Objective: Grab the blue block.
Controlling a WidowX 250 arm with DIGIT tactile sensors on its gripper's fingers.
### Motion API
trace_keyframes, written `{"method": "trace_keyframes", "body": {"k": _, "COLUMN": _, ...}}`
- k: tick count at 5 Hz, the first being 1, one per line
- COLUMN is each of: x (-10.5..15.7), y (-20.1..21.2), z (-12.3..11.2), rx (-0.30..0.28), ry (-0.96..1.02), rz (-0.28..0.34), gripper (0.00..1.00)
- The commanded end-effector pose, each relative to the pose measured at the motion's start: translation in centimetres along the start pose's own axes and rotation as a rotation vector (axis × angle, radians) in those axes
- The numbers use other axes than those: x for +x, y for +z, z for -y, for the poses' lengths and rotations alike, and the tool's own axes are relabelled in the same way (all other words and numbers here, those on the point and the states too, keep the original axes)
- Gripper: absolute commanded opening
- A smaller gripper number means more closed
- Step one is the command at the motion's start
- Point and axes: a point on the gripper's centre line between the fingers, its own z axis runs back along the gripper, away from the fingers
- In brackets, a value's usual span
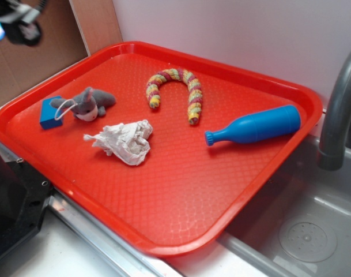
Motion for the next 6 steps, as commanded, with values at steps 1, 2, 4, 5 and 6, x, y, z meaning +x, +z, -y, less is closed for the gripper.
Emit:
{"method": "trace_keyframes", "body": {"k": 1, "x": 5.8, "y": -5.8, "z": -4.9, "rx": 0.039, "ry": 0.402, "rz": 0.125, "gripper": 1.0}}
{"method": "trace_keyframes", "body": {"k": 2, "x": 5.5, "y": -8.6, "z": -5.1, "rx": 0.085, "ry": 0.421, "rz": 0.086, "gripper": 1.0}}
{"method": "trace_keyframes", "body": {"k": 4, "x": 0.9, "y": -9.5, "z": -5.1, "rx": 0.175, "ry": 0.409, "rz": -0.024, "gripper": 1.0}}
{"method": "trace_keyframes", "body": {"k": 5, "x": -0.2, "y": -9.9, "z": -4.8, "rx": 0.171, "ry": 0.388, "rz": -0.04, "gripper": 1.0}}
{"method": "trace_keyframes", "body": {"k": 6, "x": 0.4, "y": -11.6, "z": -4.2, "rx": 0.163, "ry": 0.36, "rz": -0.07, "gripper": 1.0}}
